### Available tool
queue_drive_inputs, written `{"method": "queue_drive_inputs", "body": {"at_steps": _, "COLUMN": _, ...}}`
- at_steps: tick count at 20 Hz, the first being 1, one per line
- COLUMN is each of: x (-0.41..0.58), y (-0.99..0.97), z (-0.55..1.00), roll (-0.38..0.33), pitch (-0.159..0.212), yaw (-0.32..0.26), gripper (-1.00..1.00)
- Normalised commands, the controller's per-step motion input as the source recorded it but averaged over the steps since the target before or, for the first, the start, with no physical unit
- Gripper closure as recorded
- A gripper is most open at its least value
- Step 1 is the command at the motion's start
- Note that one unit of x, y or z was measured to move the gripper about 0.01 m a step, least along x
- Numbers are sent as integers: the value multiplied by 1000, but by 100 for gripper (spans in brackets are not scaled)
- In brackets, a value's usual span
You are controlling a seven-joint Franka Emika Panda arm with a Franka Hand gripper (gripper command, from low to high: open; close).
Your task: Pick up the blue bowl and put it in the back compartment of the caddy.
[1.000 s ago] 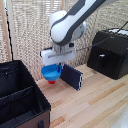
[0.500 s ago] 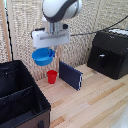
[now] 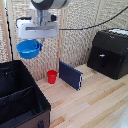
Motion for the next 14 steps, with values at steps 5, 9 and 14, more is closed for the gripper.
{"method": "queue_drive_inputs", "body": {"at_steps": 5, "x": 151, "y": 937, "z": -33, "roll": -58, "pitch": 68, "yaw": -1, "gripper": 100}}
{"method": "queue_drive_inputs", "body": {"at_steps": 9, "x": 148, "y": 746, "z": -193, "roll": -59, "pitch": 1, "yaw": 0, "gripper": 100}}
{"method": "queue_drive_inputs", "body": {"at_steps": 14, "x": 126, "y": 530, "z": -207, "roll": -17, "pitch": -6, "yaw": 0, "gripper": 100}}
